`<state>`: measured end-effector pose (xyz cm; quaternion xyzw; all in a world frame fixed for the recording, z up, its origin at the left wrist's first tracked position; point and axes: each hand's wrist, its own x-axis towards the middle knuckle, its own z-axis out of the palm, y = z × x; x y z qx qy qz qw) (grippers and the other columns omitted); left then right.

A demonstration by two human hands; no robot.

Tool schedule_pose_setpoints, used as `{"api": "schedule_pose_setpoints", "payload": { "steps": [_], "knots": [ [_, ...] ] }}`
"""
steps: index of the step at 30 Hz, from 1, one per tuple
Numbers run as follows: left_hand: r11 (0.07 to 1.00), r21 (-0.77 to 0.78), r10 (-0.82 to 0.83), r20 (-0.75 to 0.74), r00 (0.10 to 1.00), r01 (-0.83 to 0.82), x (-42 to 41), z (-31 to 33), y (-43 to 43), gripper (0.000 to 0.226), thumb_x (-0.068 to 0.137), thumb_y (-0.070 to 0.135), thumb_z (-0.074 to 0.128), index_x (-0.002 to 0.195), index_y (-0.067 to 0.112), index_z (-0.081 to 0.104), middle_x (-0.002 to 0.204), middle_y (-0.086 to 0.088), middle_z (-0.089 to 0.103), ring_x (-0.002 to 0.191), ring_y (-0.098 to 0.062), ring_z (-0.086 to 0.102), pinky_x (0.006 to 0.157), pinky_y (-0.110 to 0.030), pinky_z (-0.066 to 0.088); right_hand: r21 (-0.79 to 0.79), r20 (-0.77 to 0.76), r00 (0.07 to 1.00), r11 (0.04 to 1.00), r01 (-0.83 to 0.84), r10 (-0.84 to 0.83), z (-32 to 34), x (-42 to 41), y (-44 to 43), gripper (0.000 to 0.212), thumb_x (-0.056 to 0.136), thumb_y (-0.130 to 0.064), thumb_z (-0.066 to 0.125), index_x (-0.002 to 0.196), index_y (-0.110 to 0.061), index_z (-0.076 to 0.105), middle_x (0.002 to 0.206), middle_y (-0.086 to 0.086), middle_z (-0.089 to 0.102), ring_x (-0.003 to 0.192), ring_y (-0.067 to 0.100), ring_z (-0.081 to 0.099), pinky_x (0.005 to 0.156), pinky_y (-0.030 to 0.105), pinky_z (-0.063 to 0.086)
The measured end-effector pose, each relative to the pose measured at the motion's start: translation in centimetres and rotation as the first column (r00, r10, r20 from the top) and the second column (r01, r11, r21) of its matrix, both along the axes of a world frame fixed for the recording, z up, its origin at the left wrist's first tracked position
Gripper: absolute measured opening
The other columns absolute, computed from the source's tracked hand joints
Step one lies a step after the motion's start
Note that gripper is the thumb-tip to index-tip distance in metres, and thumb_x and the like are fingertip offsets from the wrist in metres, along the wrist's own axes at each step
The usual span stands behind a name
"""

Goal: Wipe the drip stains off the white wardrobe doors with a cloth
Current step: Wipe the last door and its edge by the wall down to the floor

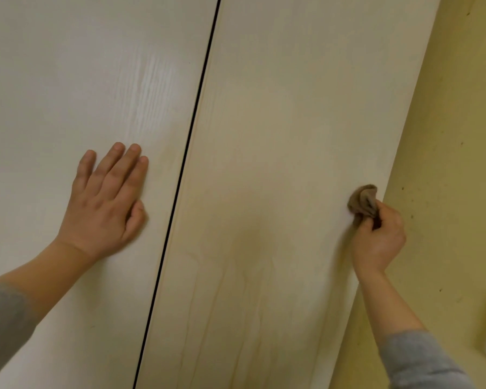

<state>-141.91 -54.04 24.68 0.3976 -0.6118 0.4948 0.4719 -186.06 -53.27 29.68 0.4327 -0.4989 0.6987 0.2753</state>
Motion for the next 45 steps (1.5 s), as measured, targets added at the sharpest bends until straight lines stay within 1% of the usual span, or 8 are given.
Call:
{"api": "schedule_pose_setpoints", "payload": {
  "steps": [7,11,16,22,29,33,41,45],
  "knots": [
    [1.0,-0.001,0.007,0.001,1.0,-0.007,0.1,0.0,-0.2,0.061,0.093,0.025,0.033,0.148,-0.003,0.038,0.156,-0.022,0.033,0.146,-0.039,0.028,0.117,-0.063,0.018,0.055,-0.062,0.987,0.988,-0.145,0.148,-12.0,6.7,1.6,0.037,0.077,0.002,0.053,0.109,-0.006,0.07,0.105,0.004,0.066,0.093,0.008,0.057,0.073,0.01,0.04],
    [1.0,0.0,0.012,0.005,1.0,-0.012,0.0,-0.1,-0.1,0.062,0.093,0.025,0.033,0.148,-0.003,0.038,0.156,-0.022,0.033,0.146,-0.039,0.028,0.116,-0.064,0.019,0.028,-0.032,0.976,0.977,-0.213,0.214,-10.3,5.1,2.3,0.039,0.077,0.01,0.057,0.106,-0.01,0.072,0.102,-0.001,0.068,0.093,0.004,0.058,0.082,0.01,0.044],
    [1.0,0.001,0.019,-0.002,1.0,-0.019,0.0,-0.1,-0.2,0.063,0.092,0.025,0.033,0.149,-0.003,0.037,0.157,-0.022,0.031,0.147,-0.037,0.025,0.117,-0.063,0.017,-0.114,0.276,0.959,0.993,-0.034,0.065,-3.9,0.4,0.3,0.037,0.081,0.006,0.056,0.114,-0.003,0.069,0.106,0.016,0.067,0.099,0.028,0.062,0.087,0.022,0.041],
    [1.0,-0.007,0.01,0.0,1.0,-0.01,-0.1,-0.1,-0.3,0.062,0.092,0.025,0.033,0.148,-0.003,0.038,0.156,-0.022,0.033,0.146,-0.039,0.027,0.117,-0.064,0.018,-0.109,0.337,0.94,0.994,-0.023,0.059,-8.5,4.6,-0.7,0.039,0.08,0.009,0.054,0.115,-0.002,0.068,0.108,0.016,0.066,0.097,0.034,0.063,0.083,0.024,0.04],
    [1.0,-0.003,-0.001,-0.011,1.0,0.001,0.0,0.0,-0.2,0.063,0.092,0.025,0.034,0.149,-0.002,0.036,0.157,-0.022,0.032,0.146,-0.039,0.026,0.118,-0.063,0.016,-0.043,0.086,0.96,0.963,-0.265,0.268,-11.1,11.7,1.6,0.037,0.079,0.001,0.056,0.11,-0.012,0.071,0.105,-0.005,0.063,0.091,0.001,0.058,0.08,0.005,0.042],
    [1.0,-0.006,-0.004,-0.014,1.0,0.004,-0.1,-0.1,-0.1,0.063,0.092,0.025,0.035,0.149,-0.002,0.037,0.157,-0.021,0.031,0.147,-0.038,0.026,0.118,-0.063,0.016,0.016,-0.021,0.914,0.915,-0.404,0.404,-11.3,12.2,2.9,0.038,0.076,-0.001,0.056,0.107,-0.013,0.073,0.102,-0.008,0.065,0.095,-0.002,0.06,0.079,0.01,0.048],
    [0.999,-0.034,-0.002,0.005,1.0,0.002,0.0,-0.1,-0.4,0.06,0.093,0.024,0.034,0.147,-0.003,0.039,0.155,-0.023,0.034,0.145,-0.04,0.029,0.116,-0.065,0.019,-0.102,0.341,0.936,0.993,-0.052,0.084,-6.6,4.0,0.6,0.036,0.08,0.007,0.056,0.113,-0.002,0.07,0.105,0.019,0.065,0.094,0.029,0.061,0.08,0.012,0.034],
    [0.999,-0.036,-0.013,-0.001,1.0,0.013,0.0,-0.1,-0.5,0.061,0.093,0.024,0.034,0.147,-0.003,0.038,0.155,-0.023,0.034,0.145,-0.04,0.028,0.117,-0.063,0.017,-0.101,0.274,0.95,0.987,-0.127,0.15,-8.0,9.6,0.2,0.034,0.084,0.002,0.057,0.114,-0.008,0.07,0.105,0.007,0.061,0.087,0.01,0.053,0.075,0.02,0.04]
  ]
}}
